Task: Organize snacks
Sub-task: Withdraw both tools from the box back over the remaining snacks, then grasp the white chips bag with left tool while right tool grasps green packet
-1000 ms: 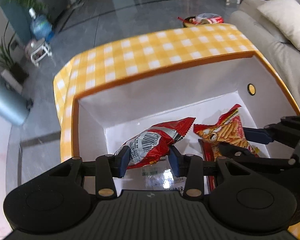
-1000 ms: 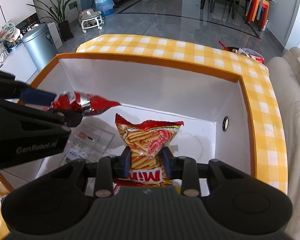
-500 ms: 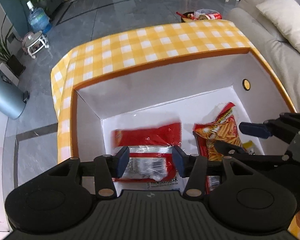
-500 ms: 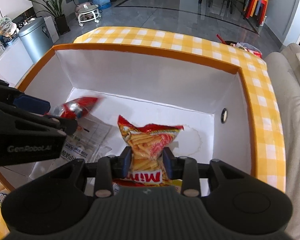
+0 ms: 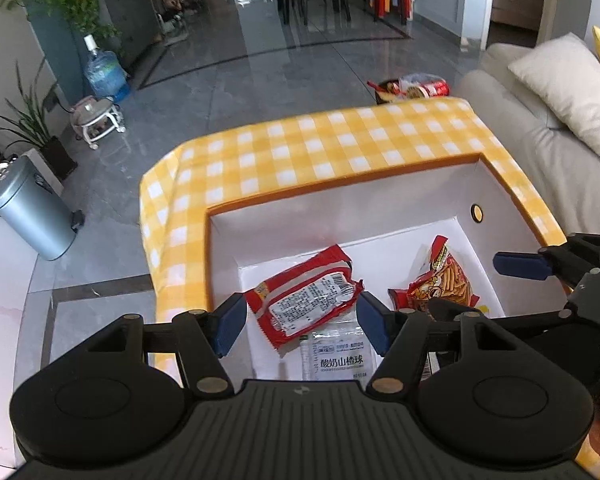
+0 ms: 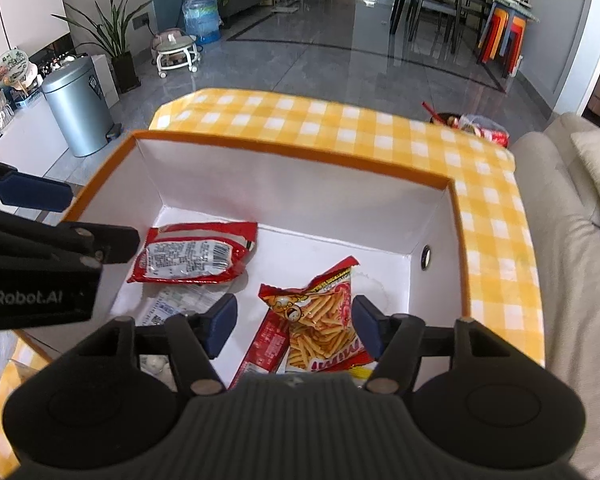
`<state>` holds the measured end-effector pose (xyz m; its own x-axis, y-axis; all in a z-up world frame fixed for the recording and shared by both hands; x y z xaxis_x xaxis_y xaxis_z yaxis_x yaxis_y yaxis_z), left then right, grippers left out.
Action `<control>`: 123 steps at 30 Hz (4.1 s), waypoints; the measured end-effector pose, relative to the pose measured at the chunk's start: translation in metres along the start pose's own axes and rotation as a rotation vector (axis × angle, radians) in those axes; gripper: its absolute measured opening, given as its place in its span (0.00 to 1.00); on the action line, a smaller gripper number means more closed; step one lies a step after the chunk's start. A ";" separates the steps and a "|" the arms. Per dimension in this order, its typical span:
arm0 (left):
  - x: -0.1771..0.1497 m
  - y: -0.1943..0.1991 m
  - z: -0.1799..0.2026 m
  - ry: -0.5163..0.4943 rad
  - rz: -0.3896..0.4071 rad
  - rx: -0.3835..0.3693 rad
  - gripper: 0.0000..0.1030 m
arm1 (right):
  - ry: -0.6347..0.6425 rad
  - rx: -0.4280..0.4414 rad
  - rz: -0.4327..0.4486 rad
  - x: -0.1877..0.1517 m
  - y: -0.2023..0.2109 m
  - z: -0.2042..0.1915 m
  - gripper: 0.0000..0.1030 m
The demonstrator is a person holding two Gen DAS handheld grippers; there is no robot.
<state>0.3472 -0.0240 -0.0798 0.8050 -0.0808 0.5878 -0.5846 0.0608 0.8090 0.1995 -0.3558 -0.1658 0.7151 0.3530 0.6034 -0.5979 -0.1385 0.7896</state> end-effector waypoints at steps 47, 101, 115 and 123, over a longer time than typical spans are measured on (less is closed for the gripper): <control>-0.153 0.092 -0.068 0.051 0.077 -0.053 0.61 | -0.192 0.005 0.139 -0.143 0.123 -0.078 0.87; -0.170 -0.038 -0.063 0.205 -0.244 -0.152 0.61 | -0.199 0.180 -0.082 -0.148 0.024 -0.136 0.56; -0.166 -0.020 -0.064 0.194 -0.224 -0.134 0.45 | -0.170 0.188 -0.046 -0.142 0.032 -0.134 0.35; -0.163 0.003 -0.068 0.206 -0.219 -0.112 0.45 | -0.196 0.208 -0.033 -0.146 0.043 -0.128 0.29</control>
<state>0.2206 0.0567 -0.1733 0.9207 0.0987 0.3775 -0.3895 0.1744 0.9044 0.0233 -0.2944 -0.2345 0.8016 0.1774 0.5710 -0.5002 -0.3240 0.8030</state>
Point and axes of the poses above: each gripper's, at about its wrist camera, not at the fingertips, and y roughly against the way its jaws point, z to its right, x to its top, the point moved 9 cm from there along -y, roughly the way its jaws point, and after that the axes turned 13 degrees about y, right-handed, at the moved point
